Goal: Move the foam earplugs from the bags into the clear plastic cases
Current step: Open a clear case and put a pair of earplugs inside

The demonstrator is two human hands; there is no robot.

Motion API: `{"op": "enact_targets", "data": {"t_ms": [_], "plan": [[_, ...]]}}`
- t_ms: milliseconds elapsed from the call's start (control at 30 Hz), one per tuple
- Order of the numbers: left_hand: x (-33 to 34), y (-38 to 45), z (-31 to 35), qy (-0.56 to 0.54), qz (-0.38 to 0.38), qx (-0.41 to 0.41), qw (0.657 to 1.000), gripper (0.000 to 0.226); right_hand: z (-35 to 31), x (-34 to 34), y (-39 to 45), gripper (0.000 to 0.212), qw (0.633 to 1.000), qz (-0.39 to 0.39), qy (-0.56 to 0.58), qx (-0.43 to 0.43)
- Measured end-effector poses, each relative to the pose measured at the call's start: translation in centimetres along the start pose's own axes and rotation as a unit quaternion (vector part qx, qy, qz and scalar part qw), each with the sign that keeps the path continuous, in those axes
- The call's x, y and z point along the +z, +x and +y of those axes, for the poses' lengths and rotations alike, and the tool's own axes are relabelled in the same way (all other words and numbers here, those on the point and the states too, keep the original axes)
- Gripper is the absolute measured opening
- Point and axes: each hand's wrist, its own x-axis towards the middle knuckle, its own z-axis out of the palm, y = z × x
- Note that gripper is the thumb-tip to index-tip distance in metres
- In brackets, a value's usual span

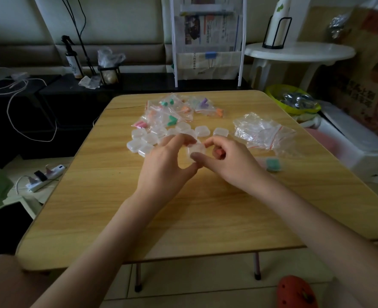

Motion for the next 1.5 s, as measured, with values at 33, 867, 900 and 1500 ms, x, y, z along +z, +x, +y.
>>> {"op": "enact_targets", "data": {"t_ms": [33, 867, 900, 1500], "plan": [[0.0, 0.0, 0.0, 0.006, 0.000, 0.005, 1.000, 0.041, 0.0, 0.1, 0.0, 0.040, 1.000, -0.001, -0.005, 0.002], [-1.9, 0.8, -0.9, -0.237, -0.094, -0.076, 0.964, 0.043, -0.5, -2.8, 0.0, 0.049, 0.968, -0.213, 0.123, 0.052], [-1.7, 0.7, -0.7, -0.267, -0.095, -0.093, 0.955, 0.044, -0.6, -2.6, 0.0, 0.046, 0.973, -0.192, 0.114, 0.051], [-1.5, 0.7, 0.0, -0.423, -0.249, -0.270, 0.829, 0.018, -0.5, -1.5, 0.3, 0.031, 0.968, -0.080, 0.236, 0.038]]}}
